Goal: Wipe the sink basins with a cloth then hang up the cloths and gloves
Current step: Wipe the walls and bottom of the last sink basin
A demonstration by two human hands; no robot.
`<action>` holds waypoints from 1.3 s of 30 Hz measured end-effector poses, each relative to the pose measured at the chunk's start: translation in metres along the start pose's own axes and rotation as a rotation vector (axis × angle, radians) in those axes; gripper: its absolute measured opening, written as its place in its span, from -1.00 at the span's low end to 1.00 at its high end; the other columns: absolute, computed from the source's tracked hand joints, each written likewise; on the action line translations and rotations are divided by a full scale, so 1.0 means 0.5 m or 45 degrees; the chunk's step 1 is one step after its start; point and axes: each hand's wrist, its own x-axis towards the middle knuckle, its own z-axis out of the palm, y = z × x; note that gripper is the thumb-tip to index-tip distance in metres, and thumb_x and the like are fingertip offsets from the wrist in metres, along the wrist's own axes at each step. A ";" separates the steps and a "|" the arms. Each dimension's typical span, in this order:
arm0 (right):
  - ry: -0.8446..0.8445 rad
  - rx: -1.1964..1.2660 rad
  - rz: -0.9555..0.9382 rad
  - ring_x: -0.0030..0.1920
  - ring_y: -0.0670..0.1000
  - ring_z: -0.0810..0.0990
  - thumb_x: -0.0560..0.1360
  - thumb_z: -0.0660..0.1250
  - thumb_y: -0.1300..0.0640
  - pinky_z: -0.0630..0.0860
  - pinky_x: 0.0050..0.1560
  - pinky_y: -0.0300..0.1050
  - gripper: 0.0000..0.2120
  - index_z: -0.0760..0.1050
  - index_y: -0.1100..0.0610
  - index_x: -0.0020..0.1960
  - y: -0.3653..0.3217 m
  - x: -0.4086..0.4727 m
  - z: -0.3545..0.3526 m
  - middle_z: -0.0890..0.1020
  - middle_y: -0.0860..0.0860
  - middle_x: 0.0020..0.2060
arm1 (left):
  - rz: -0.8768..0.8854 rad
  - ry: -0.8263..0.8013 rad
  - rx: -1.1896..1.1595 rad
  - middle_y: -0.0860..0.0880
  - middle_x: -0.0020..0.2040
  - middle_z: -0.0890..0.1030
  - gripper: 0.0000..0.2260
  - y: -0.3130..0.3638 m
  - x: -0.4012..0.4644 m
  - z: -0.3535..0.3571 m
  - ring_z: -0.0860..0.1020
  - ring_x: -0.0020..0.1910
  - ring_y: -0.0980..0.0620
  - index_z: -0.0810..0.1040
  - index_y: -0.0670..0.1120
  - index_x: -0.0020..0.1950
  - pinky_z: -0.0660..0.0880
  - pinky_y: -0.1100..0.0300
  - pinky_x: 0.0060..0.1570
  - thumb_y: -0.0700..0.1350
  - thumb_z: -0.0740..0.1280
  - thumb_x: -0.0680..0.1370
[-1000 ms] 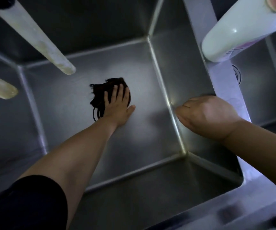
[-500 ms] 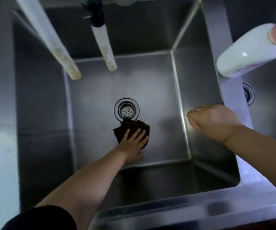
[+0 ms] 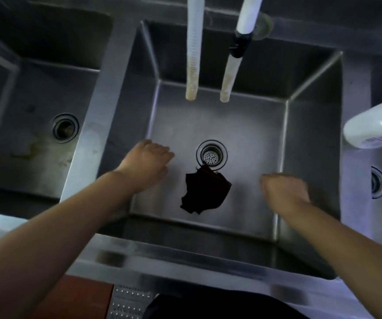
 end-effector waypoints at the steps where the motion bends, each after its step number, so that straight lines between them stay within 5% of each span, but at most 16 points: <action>1: -0.047 0.084 -0.034 -0.05 0.10 0.59 0.47 0.23 0.17 0.35 -0.23 -0.18 -0.88 0.50 0.06 -0.03 -0.042 0.020 0.017 0.61 0.04 -0.05 | 0.012 0.067 0.082 -0.17 0.09 0.64 -0.71 -0.014 -0.008 -0.014 0.59 0.11 -0.13 0.62 -0.16 0.10 0.37 -0.04 0.24 -0.12 0.41 0.40; 6: -0.280 0.377 -0.173 0.23 0.15 0.40 0.54 0.19 0.19 0.41 0.08 -0.08 -0.72 0.43 0.20 0.23 -0.227 0.112 0.117 0.45 0.15 0.22 | -0.067 0.129 0.279 -0.17 -0.07 0.66 -0.82 -0.096 -0.027 -0.049 0.55 0.20 -0.19 0.64 -0.17 -0.07 0.21 -0.26 0.34 -0.18 0.44 0.36; 10: -0.267 0.265 -0.102 0.27 0.18 0.26 0.54 0.24 0.07 0.31 0.20 0.03 -0.52 0.22 0.18 0.40 -0.295 0.142 0.179 0.27 0.15 0.33 | -0.139 -0.003 0.341 -0.11 -0.09 0.68 -0.85 -0.136 -0.037 -0.033 0.47 0.31 -0.13 0.64 -0.13 -0.07 0.01 -0.19 0.44 -0.12 0.38 0.40; 14: -0.068 0.126 -0.248 0.28 0.20 0.31 0.49 0.27 -0.06 0.25 0.26 0.08 -0.47 0.30 0.15 0.38 -0.301 0.168 0.206 0.34 0.18 0.33 | -0.155 0.246 0.174 -0.06 -0.26 0.67 -0.74 -0.156 -0.035 -0.007 0.59 0.12 -0.10 0.66 -0.09 -0.22 0.03 -0.09 0.46 -0.11 0.18 0.44; 18: 0.133 -0.058 -0.737 -0.01 0.23 0.62 -0.02 0.59 -0.01 0.56 0.01 0.13 -0.39 0.64 0.15 0.00 -0.274 0.180 0.217 0.64 0.18 0.01 | -0.157 0.319 0.137 -0.04 -0.35 0.62 -0.73 -0.165 -0.033 0.002 0.62 -0.05 -0.10 0.65 -0.09 -0.28 0.01 -0.03 0.48 -0.11 0.16 0.43; 23: 0.007 0.060 -1.079 0.11 0.28 0.58 0.04 0.53 0.04 0.39 0.19 0.33 -0.40 0.61 0.14 0.08 -0.349 0.170 0.243 0.60 0.23 0.08 | -0.129 0.302 0.140 -0.02 -0.40 0.56 -0.83 -0.173 -0.033 0.006 0.59 -0.13 -0.12 0.58 -0.06 -0.33 0.01 -0.06 0.49 -0.14 0.23 0.42; 30: 0.175 0.080 -1.058 0.41 0.21 0.32 0.43 0.31 -0.17 0.12 0.40 0.26 -0.45 0.48 0.13 0.31 -0.508 0.254 0.236 0.44 0.19 0.35 | -0.127 0.300 0.143 -0.03 -0.38 0.55 -0.81 -0.180 -0.031 0.014 0.58 -0.13 -0.10 0.55 -0.07 -0.32 0.04 -0.10 0.48 -0.17 0.19 0.43; 39: 0.376 0.226 -0.703 0.51 0.18 0.08 0.50 0.20 -0.06 -0.10 0.49 0.07 -0.32 0.12 0.23 0.51 -0.381 0.486 0.153 0.14 0.20 0.50 | -0.146 0.312 0.162 -0.05 -0.40 0.54 -0.81 -0.179 -0.029 0.016 0.59 -0.15 -0.11 0.52 -0.06 -0.34 0.08 -0.10 0.47 -0.18 0.23 0.45</action>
